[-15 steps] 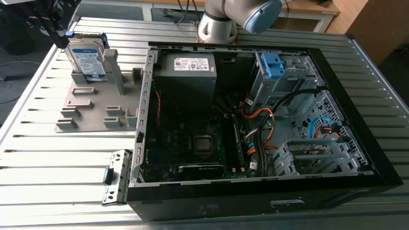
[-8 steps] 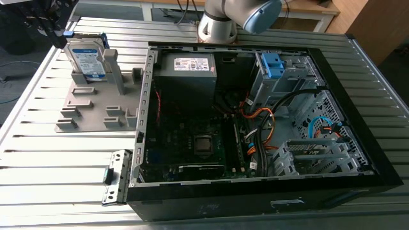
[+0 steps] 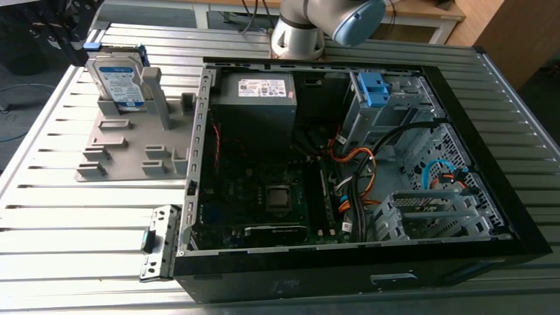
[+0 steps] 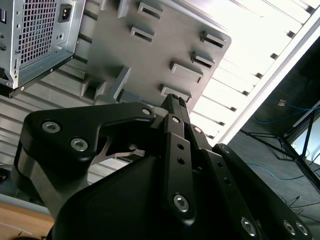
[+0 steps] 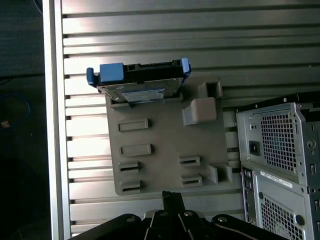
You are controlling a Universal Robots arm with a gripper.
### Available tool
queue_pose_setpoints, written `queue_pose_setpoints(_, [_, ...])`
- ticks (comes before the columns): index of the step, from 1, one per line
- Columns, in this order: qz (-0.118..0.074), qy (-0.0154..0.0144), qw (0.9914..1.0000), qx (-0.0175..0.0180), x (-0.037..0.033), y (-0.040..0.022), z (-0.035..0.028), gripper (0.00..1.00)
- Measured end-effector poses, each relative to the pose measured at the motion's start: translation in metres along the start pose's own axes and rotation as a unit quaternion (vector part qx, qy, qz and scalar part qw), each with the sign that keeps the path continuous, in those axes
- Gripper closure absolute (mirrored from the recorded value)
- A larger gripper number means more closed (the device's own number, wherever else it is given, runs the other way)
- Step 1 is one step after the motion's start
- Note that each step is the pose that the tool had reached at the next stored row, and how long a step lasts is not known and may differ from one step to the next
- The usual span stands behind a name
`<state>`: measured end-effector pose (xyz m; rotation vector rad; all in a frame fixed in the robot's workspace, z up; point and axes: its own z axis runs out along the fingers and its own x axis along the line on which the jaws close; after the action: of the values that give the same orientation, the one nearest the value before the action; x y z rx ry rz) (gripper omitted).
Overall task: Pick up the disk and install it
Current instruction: 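Reach for the disk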
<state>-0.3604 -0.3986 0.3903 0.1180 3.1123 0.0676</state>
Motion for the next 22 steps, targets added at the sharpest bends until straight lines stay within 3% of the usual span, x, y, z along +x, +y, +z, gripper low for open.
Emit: queue_pose_setpoints(22, [0.000,0.0000,1.00000,0.0000,0.0124,-0.0010,0.0006,0.89])
